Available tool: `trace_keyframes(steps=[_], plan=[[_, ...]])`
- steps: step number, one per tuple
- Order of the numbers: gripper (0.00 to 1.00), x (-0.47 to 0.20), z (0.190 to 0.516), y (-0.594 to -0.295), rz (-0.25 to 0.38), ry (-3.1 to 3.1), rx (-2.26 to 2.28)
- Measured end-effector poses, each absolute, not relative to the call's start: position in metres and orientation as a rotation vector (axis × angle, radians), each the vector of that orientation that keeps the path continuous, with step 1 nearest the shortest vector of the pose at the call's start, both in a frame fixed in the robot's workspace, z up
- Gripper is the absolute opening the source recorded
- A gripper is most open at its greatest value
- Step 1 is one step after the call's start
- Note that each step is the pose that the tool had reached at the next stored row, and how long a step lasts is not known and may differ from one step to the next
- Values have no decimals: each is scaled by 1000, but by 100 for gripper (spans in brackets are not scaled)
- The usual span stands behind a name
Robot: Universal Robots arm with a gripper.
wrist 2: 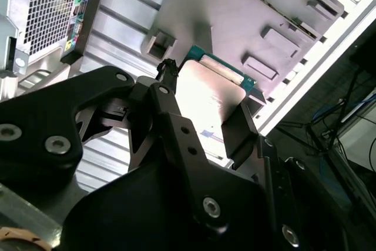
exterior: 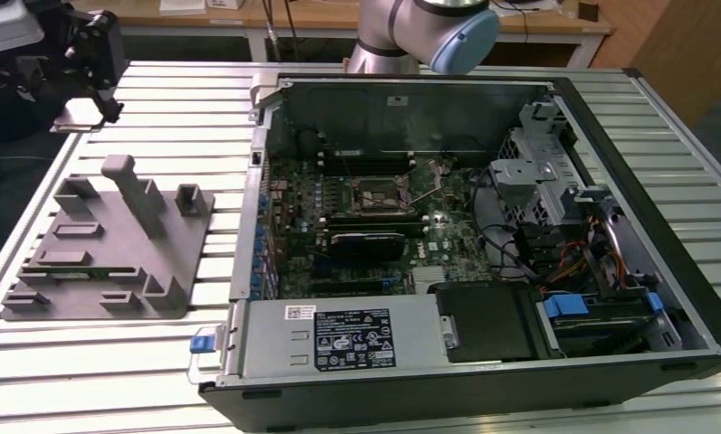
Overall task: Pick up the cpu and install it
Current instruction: 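Pick up the cpu and move it towards the insertion slot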
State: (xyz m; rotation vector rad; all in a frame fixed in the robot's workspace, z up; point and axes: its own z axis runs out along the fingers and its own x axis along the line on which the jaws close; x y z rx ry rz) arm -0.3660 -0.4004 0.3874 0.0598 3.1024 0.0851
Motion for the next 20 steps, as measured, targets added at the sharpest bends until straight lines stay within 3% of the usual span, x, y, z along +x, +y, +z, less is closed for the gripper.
trace_keyframes(steps=[20], plan=[[55,-333,387,-400,85,3102,60]])
